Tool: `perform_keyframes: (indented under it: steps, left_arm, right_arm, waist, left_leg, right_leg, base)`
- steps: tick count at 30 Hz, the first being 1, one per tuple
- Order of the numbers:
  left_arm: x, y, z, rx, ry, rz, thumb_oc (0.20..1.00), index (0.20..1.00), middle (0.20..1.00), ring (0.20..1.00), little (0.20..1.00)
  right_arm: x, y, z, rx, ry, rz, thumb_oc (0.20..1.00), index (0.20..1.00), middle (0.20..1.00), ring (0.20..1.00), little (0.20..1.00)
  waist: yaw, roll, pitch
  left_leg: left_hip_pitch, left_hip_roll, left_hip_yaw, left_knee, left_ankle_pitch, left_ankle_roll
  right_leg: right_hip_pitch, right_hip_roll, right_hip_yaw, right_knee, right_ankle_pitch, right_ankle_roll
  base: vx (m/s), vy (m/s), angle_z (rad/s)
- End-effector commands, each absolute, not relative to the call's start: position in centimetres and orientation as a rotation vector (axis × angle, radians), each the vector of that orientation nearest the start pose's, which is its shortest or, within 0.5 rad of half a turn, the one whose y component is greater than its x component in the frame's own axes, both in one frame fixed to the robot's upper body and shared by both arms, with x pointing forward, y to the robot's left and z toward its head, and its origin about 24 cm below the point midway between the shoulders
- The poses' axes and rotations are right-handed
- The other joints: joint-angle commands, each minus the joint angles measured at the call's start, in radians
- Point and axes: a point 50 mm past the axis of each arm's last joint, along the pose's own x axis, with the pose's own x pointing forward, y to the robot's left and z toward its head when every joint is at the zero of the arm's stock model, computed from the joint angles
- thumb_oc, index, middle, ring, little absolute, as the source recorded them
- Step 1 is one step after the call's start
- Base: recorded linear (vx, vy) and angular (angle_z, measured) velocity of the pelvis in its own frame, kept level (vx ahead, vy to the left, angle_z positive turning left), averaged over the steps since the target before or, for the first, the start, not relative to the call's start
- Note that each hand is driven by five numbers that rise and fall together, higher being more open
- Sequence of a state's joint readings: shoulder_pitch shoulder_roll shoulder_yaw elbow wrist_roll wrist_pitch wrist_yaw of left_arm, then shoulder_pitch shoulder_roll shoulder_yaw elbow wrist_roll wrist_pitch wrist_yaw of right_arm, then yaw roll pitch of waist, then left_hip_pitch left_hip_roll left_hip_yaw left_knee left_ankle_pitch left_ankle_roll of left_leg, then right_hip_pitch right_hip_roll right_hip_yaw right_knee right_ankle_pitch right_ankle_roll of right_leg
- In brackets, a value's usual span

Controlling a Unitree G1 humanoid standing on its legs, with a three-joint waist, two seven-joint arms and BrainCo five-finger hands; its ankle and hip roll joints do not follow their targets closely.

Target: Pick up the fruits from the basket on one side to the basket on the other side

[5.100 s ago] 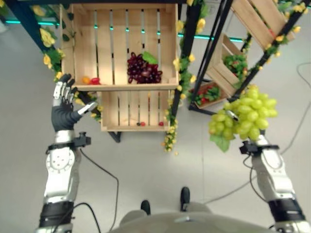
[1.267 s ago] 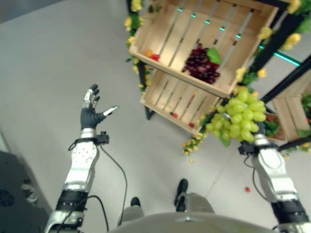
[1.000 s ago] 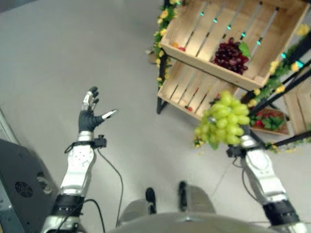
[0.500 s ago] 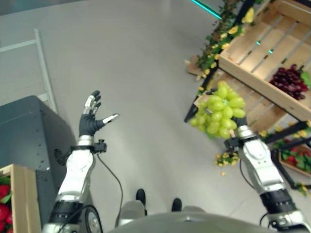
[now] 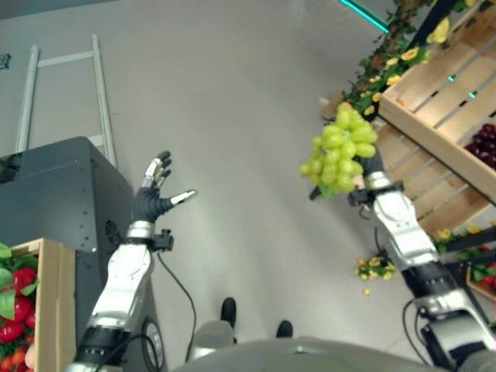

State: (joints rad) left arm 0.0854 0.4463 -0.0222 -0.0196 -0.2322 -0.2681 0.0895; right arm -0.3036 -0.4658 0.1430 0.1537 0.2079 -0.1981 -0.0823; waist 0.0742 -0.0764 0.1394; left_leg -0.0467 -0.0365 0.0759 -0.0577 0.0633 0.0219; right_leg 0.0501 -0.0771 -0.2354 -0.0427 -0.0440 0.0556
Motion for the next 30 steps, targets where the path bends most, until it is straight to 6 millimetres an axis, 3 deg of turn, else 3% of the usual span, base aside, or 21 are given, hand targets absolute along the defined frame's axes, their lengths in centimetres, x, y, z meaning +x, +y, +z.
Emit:
perform_keyframes:
  steps: [1,4,6,11,12,17,18,22,24,30]
  left_arm:
    - [23.7,23.0,8.9,0.197,-0.288,0.028,1.000,1.000,1.000,1.000,1.000]
    - [23.6,23.0,8.9,0.200,-0.284,0.023,1.000,1.000,1.000,1.000,1.000]
    - [23.7,23.1,8.9,0.198,-0.284,0.019,1.000,1.000,1.000,1.000,1.000]
    - [24.1,23.4,9.2,0.202,-0.286,0.029,1.000,1.000,1.000,1.000,1.000]
    - [24.3,23.7,9.3,0.206,-0.287,0.043,1.000,1.000,1.000,1.000,1.000]
    - [24.5,24.0,9.3,0.217,-0.285,0.064,1.000,1.000,1.000,1.000,1.000]
    - [24.5,24.1,8.9,0.222,-0.272,0.074,1.000,1.000,1.000,1.000,1.000]
    - [24.4,24.2,8.8,0.226,-0.264,0.076,1.000,1.000,1.000,1.000,1.000]
    - [24.3,24.4,8.5,0.238,-0.249,0.078,1.000,1.000,1.000,1.000,1.000]
    - [24.1,24.7,8.0,0.246,-0.227,0.089,1.000,1.000,1.000,1.000,1.000]
  right_arm:
    - [31.4,-20.5,15.4,-0.306,-0.464,0.010,0.200,0.200,0.200,0.200,0.200]
    - [32.0,-21.2,15.5,-0.300,-0.448,-0.025,0.200,0.200,0.200,0.200,0.200]
    - [33.4,-21.9,16.1,-0.265,-0.432,-0.080,0.200,0.200,0.200,0.200,0.200]
    - [35.2,-22.4,19.0,-0.263,-0.475,-0.130,0.200,0.200,0.200,0.200,0.200]
    - [35.6,-22.5,20.5,-0.264,-0.509,-0.156,0.200,0.200,0.200,0.200,0.200]
    - [35.8,-22.6,21.6,-0.257,-0.540,-0.185,0.200,0.200,0.200,0.200,0.200]
    - [35.6,-24.0,22.1,-0.273,-0.545,-0.232,0.200,0.200,0.200,0.200,0.200]
    - [35.2,-25.1,22.5,-0.283,-0.555,-0.265,0.200,0.200,0.200,0.200,0.200]
    - [34.5,-27.0,23.5,-0.305,-0.575,-0.315,0.200,0.200,0.200,0.200,0.200]
    - [33.9,-28.3,25.3,-0.354,-0.614,-0.341,0.200,0.200,0.200,0.200,0.200]
  waist:
    - [0.012,0.007,-0.024]
    - [0.017,0.008,-0.022]
    - [0.024,0.010,-0.011]
    - [0.032,0.018,0.017]
    - [0.035,0.024,0.032]
    - [0.036,0.030,0.040]
    - [0.035,0.033,0.038]
    - [0.030,0.033,0.035]
    - [0.021,0.030,0.025]
    - [0.017,0.022,0.012]
  left_leg:
    - [0.062,0.009,-0.025,0.024,-0.119,-0.042]
    - [0.062,0.008,-0.025,0.022,-0.119,-0.042]
    - [0.059,0.008,-0.024,0.021,-0.117,-0.042]
    - [0.035,0.010,-0.022,0.026,-0.110,-0.043]
    - [0.021,0.012,-0.025,0.028,-0.103,-0.045]
    - [0.004,0.012,-0.030,0.032,-0.094,-0.050]
    - [0.000,0.015,-0.037,0.037,-0.091,-0.054]
    - [0.001,0.017,-0.041,0.038,-0.089,-0.057]
    - [0.009,0.018,-0.047,0.036,-0.090,-0.060]
    - [0.023,0.023,-0.044,0.030,-0.090,-0.066]
  right_leg:
    - [-0.036,0.015,-0.034,0.105,-0.064,0.047]
    - [-0.037,0.013,-0.033,0.105,-0.064,0.048]
    - [-0.045,0.012,-0.030,0.110,-0.062,0.048]
    - [-0.087,0.008,-0.024,0.142,-0.061,0.044]
    - [-0.107,0.006,-0.025,0.156,-0.062,0.041]
    - [-0.120,0.005,-0.032,0.160,-0.062,0.036]
    - [-0.117,0.007,-0.047,0.156,-0.064,0.033]
    - [-0.110,0.007,-0.054,0.152,-0.065,0.033]
    - [-0.093,0.008,-0.062,0.143,-0.068,0.033]
    - [-0.076,0.012,-0.066,0.133,-0.068,0.035]
  base:
    - [0.00,0.000,0.00]
    - [0.00,0.000,0.00]
    - [-0.05,0.008,-0.05]
    - [-0.07,-0.001,-0.06]
    - [-0.12,-0.013,-0.06]
    - [-0.04,-0.015,0.01]
    - [-0.01,-0.039,0.07]
    - [0.00,-0.019,0.12]
    - [0.03,-0.023,0.12]
    - [0.01,-0.008,0.03]
